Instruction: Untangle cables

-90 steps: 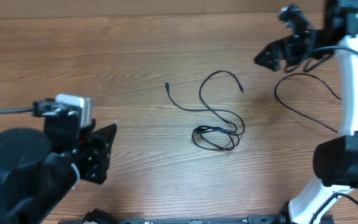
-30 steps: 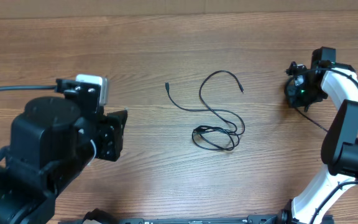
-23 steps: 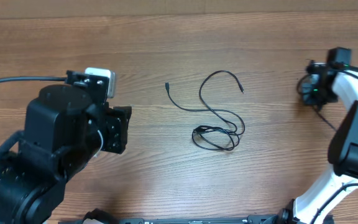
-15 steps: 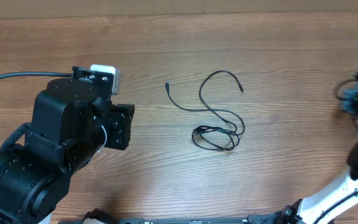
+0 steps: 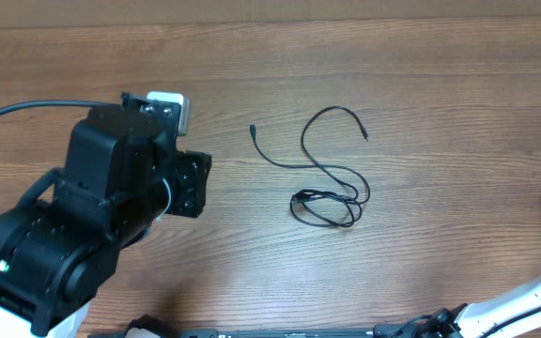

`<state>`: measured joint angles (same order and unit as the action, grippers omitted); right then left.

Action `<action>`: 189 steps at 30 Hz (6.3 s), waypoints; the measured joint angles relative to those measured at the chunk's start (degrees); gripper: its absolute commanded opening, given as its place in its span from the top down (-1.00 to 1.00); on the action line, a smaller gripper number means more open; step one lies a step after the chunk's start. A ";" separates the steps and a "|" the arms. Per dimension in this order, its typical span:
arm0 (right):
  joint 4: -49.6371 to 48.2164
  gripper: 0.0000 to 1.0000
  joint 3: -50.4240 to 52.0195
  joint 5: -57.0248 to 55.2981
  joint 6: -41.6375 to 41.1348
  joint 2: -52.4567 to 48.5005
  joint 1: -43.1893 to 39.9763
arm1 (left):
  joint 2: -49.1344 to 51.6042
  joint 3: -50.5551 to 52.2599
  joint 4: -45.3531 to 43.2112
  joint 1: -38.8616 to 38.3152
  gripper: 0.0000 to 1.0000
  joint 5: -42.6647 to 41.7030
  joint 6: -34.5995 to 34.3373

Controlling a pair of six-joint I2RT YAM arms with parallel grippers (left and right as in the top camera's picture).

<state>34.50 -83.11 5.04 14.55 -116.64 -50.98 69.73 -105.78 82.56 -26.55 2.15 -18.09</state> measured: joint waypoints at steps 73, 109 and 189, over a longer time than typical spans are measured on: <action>-2.29 -1.00 -4.87 3.45 -57.07 7.28 2.38 | 2.82 0.00 -1.27 0.00 0.05 -6.25 0.39; 24.61 -1.00 -5.07 14.75 -38.05 1.38 13.22 | 2.82 0.00 -2.05 0.00 0.19 -5.31 6.51; 7.63 -0.50 40.83 -2.69 -27.98 47.63 78.14 | -6.97 23.08 -9.97 0.00 0.16 -8.52 -1.73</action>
<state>42.13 -42.28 2.35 -13.43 -69.01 27.16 62.76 -82.70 72.60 -26.55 -6.37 -19.81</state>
